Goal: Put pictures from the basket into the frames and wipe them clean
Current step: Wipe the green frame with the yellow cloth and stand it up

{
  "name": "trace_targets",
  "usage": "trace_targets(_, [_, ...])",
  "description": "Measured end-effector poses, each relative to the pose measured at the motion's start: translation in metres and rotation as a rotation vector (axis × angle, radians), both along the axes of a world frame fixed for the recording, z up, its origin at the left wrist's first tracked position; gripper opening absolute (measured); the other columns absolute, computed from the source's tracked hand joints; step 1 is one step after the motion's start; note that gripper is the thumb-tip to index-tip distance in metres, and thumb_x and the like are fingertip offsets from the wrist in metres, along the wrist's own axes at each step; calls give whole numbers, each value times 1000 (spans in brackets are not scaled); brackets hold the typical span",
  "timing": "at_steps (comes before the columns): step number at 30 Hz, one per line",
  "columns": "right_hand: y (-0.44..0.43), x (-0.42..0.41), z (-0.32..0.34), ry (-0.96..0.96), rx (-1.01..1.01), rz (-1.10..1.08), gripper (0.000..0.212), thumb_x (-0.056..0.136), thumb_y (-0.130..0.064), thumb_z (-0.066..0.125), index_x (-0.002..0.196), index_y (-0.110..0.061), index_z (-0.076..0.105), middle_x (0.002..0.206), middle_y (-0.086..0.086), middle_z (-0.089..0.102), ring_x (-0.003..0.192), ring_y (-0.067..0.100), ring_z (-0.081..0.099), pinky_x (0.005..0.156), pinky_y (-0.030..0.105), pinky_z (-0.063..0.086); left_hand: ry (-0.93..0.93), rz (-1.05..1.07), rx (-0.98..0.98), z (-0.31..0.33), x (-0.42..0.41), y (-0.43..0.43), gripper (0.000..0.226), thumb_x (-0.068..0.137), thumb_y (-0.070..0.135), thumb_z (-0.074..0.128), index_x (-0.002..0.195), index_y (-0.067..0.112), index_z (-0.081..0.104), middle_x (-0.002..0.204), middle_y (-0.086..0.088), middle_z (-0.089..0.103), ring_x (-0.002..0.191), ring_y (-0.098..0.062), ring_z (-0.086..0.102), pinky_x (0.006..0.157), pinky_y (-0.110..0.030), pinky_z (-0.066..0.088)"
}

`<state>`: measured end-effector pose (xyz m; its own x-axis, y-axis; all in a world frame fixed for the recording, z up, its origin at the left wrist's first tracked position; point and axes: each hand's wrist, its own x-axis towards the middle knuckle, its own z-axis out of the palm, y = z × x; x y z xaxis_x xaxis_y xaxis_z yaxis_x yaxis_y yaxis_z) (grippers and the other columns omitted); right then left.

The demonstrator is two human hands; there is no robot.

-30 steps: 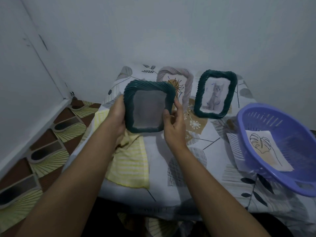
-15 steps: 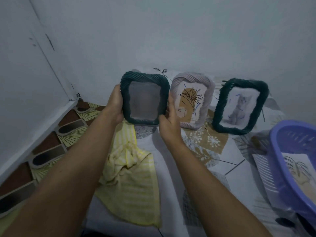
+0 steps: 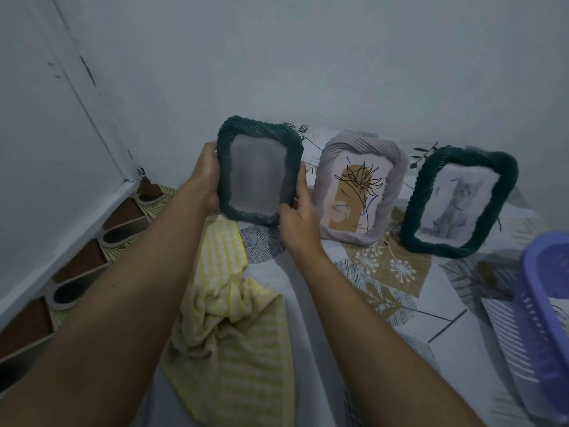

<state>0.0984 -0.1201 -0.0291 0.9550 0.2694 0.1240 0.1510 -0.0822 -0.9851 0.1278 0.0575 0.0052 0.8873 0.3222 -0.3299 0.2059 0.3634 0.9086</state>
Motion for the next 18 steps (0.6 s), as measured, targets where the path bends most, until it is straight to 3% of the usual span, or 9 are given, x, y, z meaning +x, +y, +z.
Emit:
trace_targets(4, [4, 4, 1, 29, -1, 23, 85, 91, 0, 48, 158, -38, 11, 125, -31, 44, 116, 4, 49, 101, 27, 42, 55, 39, -4, -2, 8, 2, 64, 96, 51, 24, 111, 14, 74, 107, -19, 74, 107, -36, 66, 86, -50, 57])
trace_targets(7, [5, 4, 1, 30, 2, 18, 84, 90, -1, 50, 158, -34, 12, 136, -19, 44, 128, 8, 46, 113, 36, 39, 94, 52, 3, -1, 13, 2, 64, 96, 53, 23, 107, 16, 74, 106, -18, 74, 102, -35, 67, 77, -44, 58])
trace_targets(11, [5, 3, 5, 56, 3, 12, 83, 93, 1, 49, 159, -31, 11, 139, -15, 42, 131, 8, 43, 117, 38, 35, 125, 60, 13, -2, 16, 2, 66, 96, 52, 21, 111, 15, 74, 102, -19, 74, 99, -35, 67, 74, -42, 59])
trace_targets(14, [6, 3, 6, 62, -32, 9, 85, 92, 0, 49, 159, -31, 7, 149, -7, 42, 134, 13, 43, 116, 41, 35, 131, 71, 23, -5, 19, 4, 66, 95, 47, 21, 122, 12, 70, 107, -20, 73, 101, -35, 67, 70, -46, 60])
trace_targets(18, [6, 1, 8, 68, -64, 9, 86, 92, -3, 50, 159, -33, 5, 151, -4, 42, 131, 16, 45, 114, 41, 37, 143, 94, 28, -6, 19, 5, 67, 92, 47, 22, 122, 12, 70, 107, -21, 73, 102, -38, 68, 79, -56, 58])
